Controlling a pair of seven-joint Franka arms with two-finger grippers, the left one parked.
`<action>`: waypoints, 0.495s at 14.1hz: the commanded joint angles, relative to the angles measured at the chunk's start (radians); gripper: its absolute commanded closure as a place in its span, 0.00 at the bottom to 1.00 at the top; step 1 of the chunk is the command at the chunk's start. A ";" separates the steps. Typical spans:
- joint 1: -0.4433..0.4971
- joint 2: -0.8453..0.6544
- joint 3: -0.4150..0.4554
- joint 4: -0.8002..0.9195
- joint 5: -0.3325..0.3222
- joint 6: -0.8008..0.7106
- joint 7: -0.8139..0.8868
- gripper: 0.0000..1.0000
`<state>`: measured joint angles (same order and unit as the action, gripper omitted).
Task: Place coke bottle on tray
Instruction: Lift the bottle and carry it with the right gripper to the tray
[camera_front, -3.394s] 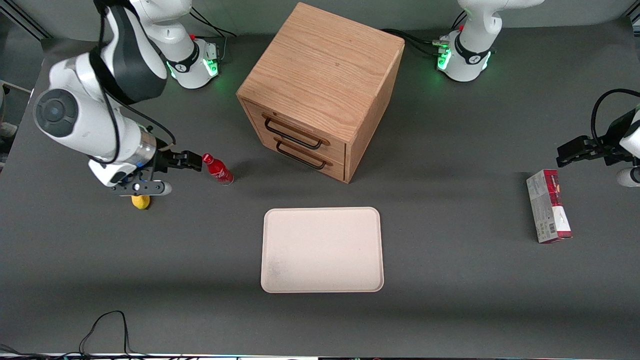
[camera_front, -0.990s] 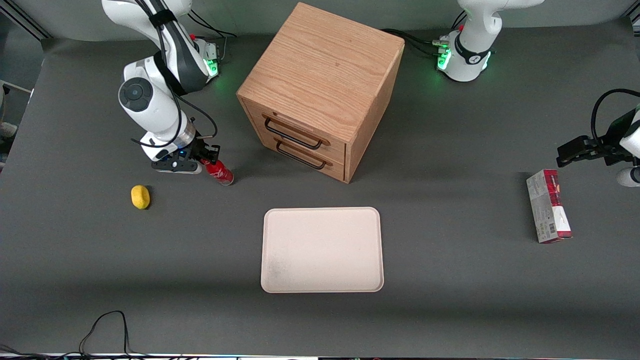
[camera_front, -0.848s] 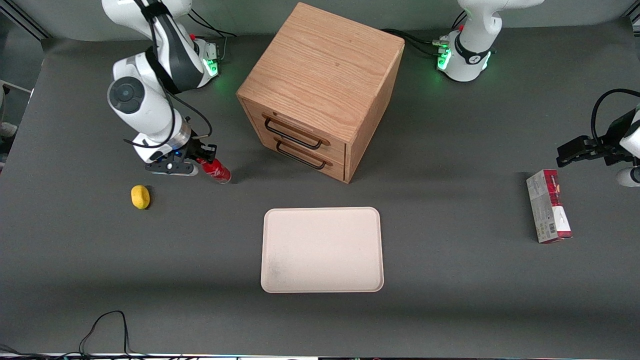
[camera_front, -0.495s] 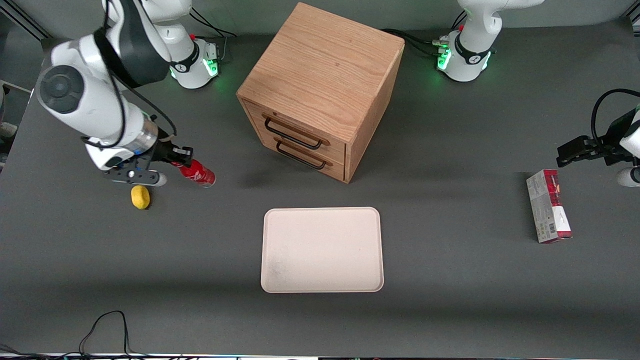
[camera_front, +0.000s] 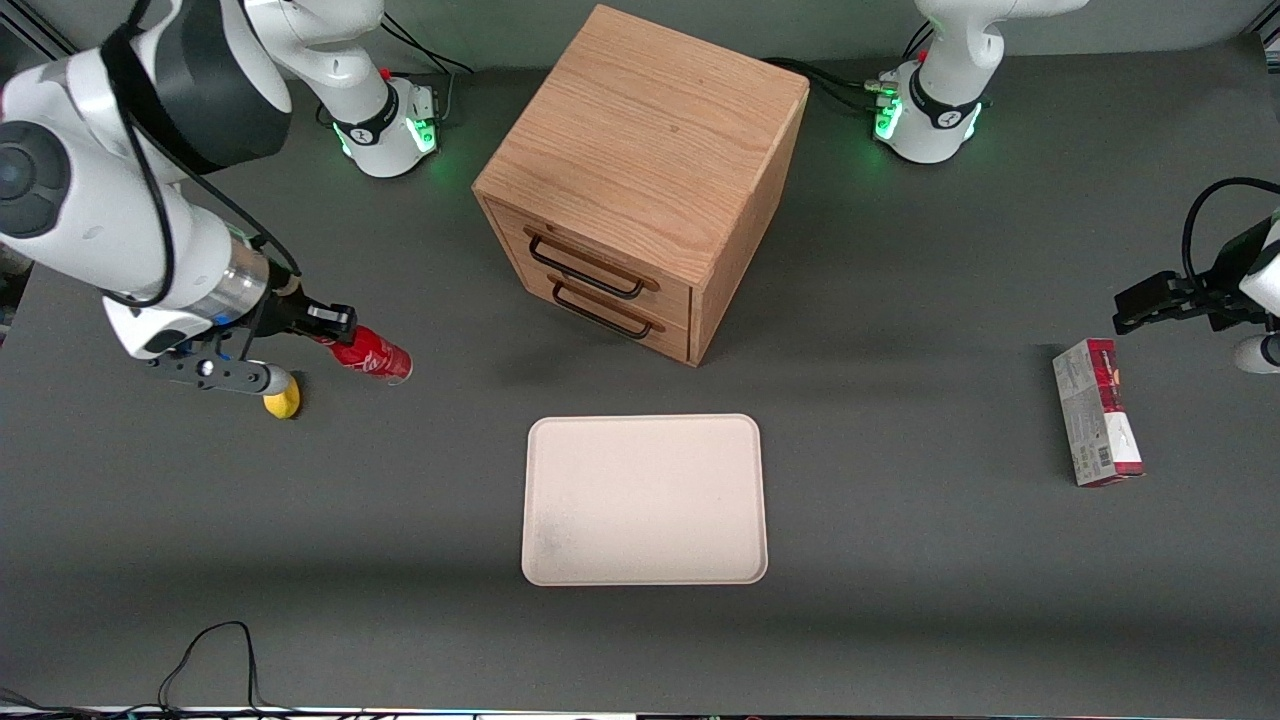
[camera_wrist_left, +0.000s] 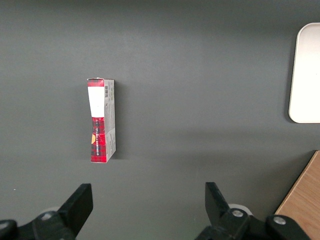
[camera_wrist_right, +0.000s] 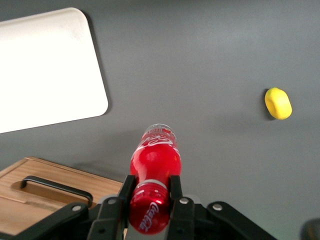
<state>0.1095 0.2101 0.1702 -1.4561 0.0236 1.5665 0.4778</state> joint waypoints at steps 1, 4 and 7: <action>0.021 0.152 0.003 0.253 -0.027 -0.071 0.112 1.00; 0.108 0.325 0.003 0.460 -0.102 -0.057 0.250 1.00; 0.153 0.437 0.003 0.533 -0.128 0.099 0.381 1.00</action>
<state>0.2317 0.5372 0.1726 -1.0610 -0.0715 1.6141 0.7633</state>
